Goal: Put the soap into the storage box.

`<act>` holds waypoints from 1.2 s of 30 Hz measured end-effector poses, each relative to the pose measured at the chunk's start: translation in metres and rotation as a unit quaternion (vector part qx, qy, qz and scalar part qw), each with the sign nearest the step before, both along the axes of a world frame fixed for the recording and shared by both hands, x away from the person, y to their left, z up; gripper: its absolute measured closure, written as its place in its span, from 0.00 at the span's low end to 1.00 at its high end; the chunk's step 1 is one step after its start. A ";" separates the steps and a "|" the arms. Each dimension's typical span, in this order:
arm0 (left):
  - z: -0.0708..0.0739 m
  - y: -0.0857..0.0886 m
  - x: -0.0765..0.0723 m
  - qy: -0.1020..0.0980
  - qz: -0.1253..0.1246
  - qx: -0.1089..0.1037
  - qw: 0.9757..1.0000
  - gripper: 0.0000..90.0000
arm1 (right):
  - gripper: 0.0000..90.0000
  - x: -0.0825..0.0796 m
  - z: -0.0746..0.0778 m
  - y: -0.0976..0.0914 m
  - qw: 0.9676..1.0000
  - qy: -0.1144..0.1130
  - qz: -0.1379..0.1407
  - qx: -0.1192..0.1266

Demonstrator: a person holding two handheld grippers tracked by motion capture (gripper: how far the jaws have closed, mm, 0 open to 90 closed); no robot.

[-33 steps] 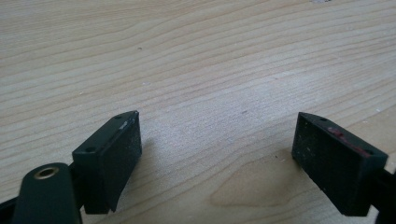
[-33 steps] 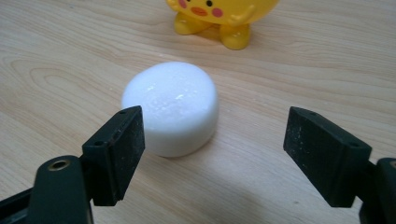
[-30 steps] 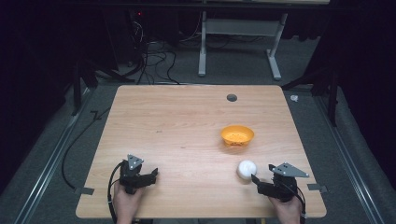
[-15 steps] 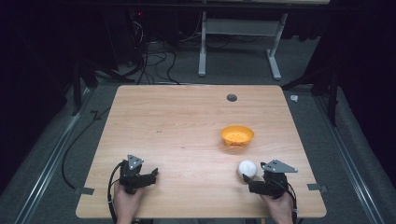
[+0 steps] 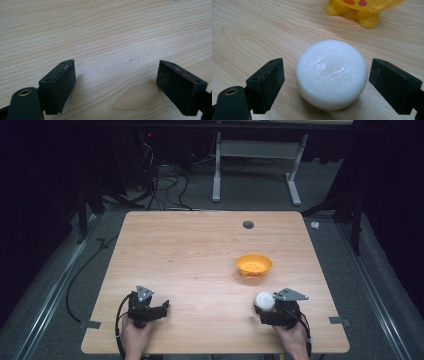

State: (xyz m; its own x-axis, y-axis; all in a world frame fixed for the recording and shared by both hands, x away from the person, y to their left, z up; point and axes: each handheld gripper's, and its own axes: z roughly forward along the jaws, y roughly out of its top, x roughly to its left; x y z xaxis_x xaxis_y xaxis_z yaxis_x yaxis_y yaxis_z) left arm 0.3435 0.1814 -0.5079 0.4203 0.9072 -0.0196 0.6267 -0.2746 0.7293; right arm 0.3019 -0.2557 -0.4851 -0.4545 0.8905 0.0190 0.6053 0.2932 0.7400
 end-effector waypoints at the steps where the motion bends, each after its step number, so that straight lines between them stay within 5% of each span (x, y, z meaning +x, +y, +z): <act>1: 0.000 0.000 0.000 0.000 0.000 0.000 1.000 0.18 | 0.15 0.002 -0.001 0.002 1.000 0.002 0.002 -0.003; 36: 0.000 0.000 0.000 0.001 0.000 0.000 1.000 0.18 | 0.27 0.011 -0.014 0.005 0.999 0.025 -0.011 -0.022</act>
